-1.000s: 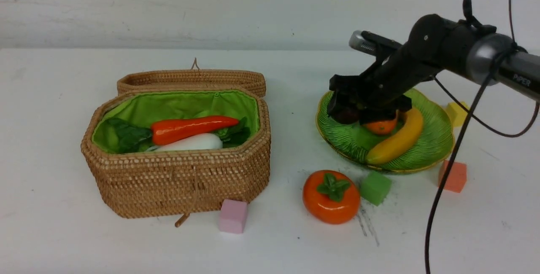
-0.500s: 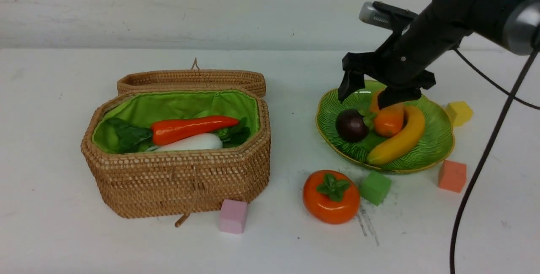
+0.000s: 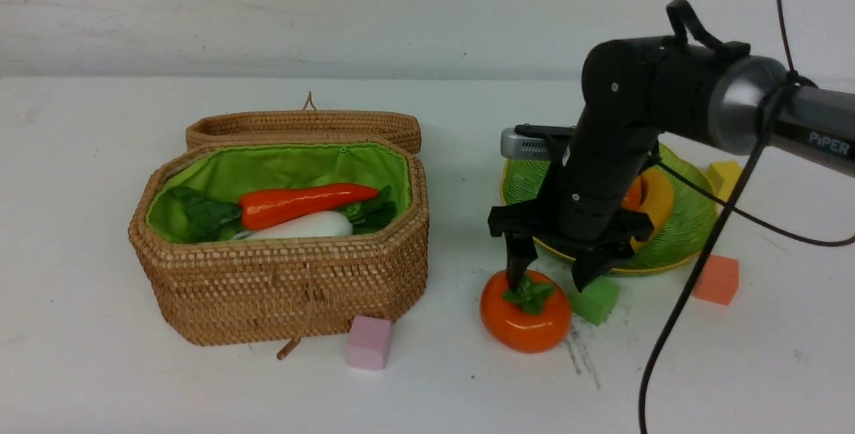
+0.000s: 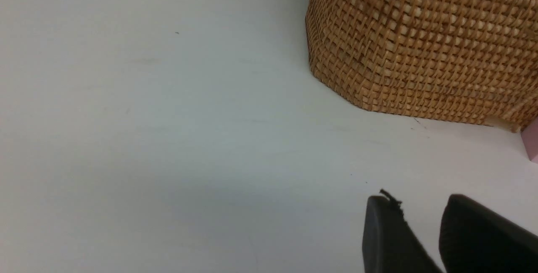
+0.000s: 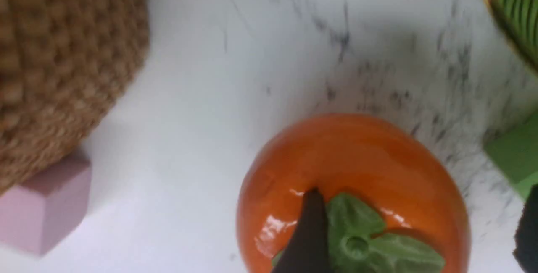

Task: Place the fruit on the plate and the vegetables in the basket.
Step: Grab a tomato with your right arm and place it on the plate on the right.

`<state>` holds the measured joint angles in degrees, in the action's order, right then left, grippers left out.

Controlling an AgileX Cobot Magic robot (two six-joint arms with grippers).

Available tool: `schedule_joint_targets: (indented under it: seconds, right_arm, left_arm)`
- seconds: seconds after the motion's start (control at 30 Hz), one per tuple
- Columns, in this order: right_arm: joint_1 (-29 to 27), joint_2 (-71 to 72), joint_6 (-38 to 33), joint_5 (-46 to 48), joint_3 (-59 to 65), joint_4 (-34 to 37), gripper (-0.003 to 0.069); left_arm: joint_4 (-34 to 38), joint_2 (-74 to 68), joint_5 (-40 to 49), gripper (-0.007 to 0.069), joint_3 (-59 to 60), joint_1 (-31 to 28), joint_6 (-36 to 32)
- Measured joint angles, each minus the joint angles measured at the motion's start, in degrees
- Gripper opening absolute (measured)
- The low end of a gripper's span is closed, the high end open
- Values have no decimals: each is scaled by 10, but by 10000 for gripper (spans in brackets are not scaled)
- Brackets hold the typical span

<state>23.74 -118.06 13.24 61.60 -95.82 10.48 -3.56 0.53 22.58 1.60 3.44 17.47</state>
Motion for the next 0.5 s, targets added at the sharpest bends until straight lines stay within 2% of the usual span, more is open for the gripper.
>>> schedule_joint_targets:
  seconds: [0.23, 0.5]
  right_arm:
    - [0, 10, 4, -51, 37, 45, 502]
    - [-1, 12, -8, -42, 45, 78, 377]
  left_arm:
    - [0, 0, 0, 194, 0, 0, 0]
    - [0, 0, 0, 199, 0, 0, 0]
